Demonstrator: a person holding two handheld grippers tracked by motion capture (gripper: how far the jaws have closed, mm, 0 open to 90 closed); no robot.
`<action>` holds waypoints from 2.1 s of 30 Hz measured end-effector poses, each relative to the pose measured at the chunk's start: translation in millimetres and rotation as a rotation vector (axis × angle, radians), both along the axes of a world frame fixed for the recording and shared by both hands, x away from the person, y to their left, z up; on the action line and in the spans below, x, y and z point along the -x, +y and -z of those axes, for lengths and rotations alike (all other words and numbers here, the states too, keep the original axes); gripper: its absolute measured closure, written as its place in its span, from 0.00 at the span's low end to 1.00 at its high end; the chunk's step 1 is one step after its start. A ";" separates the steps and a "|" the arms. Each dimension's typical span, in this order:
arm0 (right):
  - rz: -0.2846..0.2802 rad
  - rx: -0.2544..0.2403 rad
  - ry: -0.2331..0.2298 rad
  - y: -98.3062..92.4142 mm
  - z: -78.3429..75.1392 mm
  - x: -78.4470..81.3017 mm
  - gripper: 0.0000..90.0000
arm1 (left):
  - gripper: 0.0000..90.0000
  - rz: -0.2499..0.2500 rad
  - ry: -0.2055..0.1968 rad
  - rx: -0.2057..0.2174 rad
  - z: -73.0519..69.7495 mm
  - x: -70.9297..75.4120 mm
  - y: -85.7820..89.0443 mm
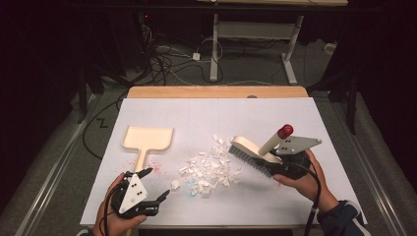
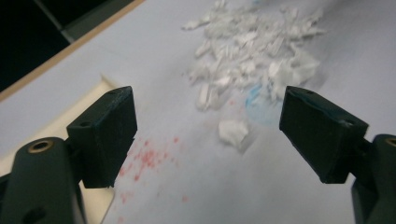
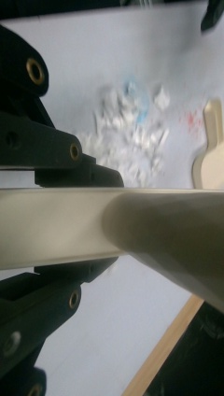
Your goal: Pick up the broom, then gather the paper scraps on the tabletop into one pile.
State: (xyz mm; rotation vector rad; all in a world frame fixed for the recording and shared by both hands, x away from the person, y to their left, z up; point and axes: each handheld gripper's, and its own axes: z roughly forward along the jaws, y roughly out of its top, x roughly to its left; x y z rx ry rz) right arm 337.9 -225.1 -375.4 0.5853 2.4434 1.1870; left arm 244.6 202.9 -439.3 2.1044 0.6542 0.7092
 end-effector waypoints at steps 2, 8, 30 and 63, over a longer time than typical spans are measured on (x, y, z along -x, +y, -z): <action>0.041 0.021 -0.021 -3.4 1.2 -5.2 0.75 | 0.20 -0.042 0.017 -0.022 9.1 4.7 9.5; 0.149 0.108 -0.114 -6.1 6.8 -26.7 0.75 | 0.20 -0.071 0.053 -0.024 20.4 10.2 17.6; 0.240 0.373 -0.210 80.9 67.7 -106.5 0.75 | 0.18 -0.056 0.098 -0.093 33.3 3.5 10.8; -0.078 0.200 -0.159 86.3 37.4 -12.8 0.75 | 0.18 -0.034 0.098 -0.086 32.2 6.6 8.9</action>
